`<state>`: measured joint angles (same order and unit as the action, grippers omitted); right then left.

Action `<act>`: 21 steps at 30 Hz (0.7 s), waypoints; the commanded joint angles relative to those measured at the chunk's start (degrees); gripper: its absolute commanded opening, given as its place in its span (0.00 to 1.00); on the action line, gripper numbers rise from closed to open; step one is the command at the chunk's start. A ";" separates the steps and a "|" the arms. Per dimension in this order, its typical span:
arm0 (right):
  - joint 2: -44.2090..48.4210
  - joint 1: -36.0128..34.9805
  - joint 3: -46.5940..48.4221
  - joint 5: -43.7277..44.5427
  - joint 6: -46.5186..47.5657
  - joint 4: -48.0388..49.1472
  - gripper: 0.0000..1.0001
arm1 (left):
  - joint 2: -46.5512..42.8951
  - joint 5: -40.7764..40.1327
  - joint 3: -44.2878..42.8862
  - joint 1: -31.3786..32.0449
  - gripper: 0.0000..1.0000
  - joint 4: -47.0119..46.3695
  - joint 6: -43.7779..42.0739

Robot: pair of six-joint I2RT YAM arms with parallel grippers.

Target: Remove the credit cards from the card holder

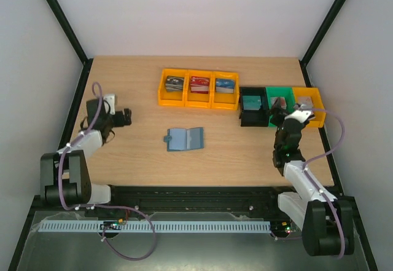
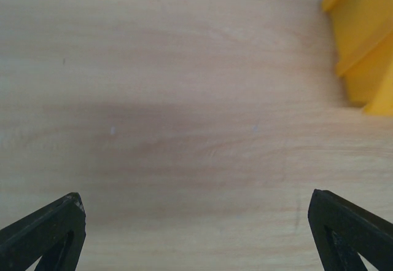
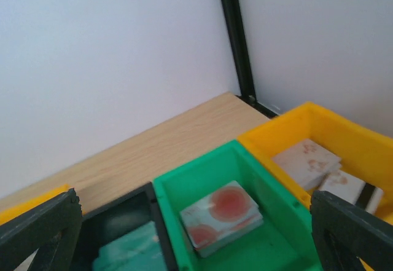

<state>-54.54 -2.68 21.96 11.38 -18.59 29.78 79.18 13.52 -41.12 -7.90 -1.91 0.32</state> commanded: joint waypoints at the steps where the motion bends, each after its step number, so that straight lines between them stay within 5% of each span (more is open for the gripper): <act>1: -0.08 0.24 -10.25 6.04 3.52 22.20 0.99 | -2.13 -5.47 13.33 0.17 0.99 -34.51 3.65; 6: -5.46 0.37 -14.97 5.93 7.37 27.78 0.98 | -0.26 -6.87 22.70 0.26 0.99 -51.31 4.32; 11: -18.25 1.09 -19.85 2.67 9.21 49.35 0.98 | 1.19 -4.88 27.42 1.18 0.99 -65.91 5.94; 13: -20.73 1.18 -17.92 -2.47 8.88 48.49 0.98 | 2.79 -4.28 28.18 2.38 1.00 -68.27 4.07; 17: -31.26 1.94 -15.98 -9.08 11.26 53.11 0.98 | 10.00 -5.19 35.09 5.24 0.99 -89.64 1.09; 19: -34.26 2.02 -16.00 -11.28 11.76 57.95 0.98 | 6.64 -6.74 34.01 5.75 0.99 -81.72 0.54; 21: -31.48 2.10 -12.72 -10.98 11.57 48.01 0.99 | 9.31 -8.10 32.88 5.88 1.00 -83.97 1.38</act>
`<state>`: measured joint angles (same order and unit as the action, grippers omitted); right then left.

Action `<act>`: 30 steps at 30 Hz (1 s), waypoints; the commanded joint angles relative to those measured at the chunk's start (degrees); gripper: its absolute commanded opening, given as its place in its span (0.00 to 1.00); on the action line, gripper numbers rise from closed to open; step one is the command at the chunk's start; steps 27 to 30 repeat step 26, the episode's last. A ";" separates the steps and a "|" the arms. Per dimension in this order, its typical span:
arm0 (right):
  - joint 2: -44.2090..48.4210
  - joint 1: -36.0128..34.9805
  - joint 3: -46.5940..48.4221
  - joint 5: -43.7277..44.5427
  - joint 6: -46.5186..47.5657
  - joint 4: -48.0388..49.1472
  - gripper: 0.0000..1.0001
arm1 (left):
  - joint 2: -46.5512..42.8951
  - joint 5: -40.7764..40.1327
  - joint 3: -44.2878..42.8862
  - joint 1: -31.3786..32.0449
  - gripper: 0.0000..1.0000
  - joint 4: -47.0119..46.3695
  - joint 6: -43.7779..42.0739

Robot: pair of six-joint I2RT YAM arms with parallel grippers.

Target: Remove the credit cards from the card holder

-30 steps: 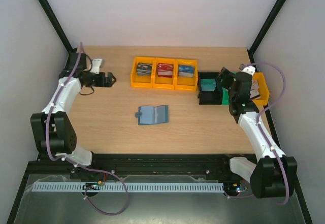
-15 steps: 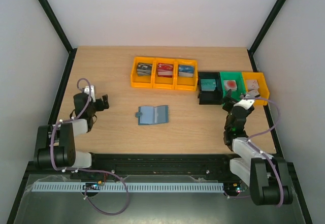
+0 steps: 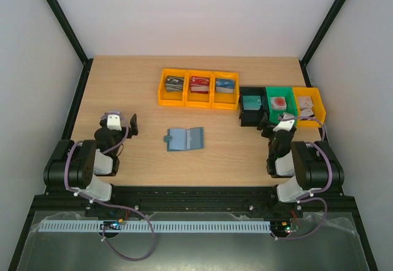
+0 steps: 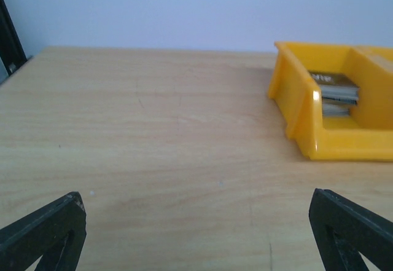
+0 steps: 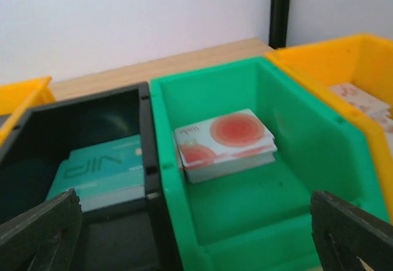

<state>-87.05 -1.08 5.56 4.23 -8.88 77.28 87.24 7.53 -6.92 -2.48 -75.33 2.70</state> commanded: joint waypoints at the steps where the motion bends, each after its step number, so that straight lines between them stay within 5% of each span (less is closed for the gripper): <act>1: -0.15 0.59 4.24 -4.38 2.02 0.96 0.99 | 0.17 -2.41 -2.66 0.50 1.00 -6.30 -1.10; 10: -0.76 0.91 7.26 -1.99 0.79 -4.03 0.99 | 0.50 -3.03 -6.49 0.93 0.99 1.49 -1.48; 30: -0.63 0.91 7.28 -1.92 0.73 -4.07 0.99 | 0.74 -3.05 -6.42 0.98 0.99 0.97 -1.47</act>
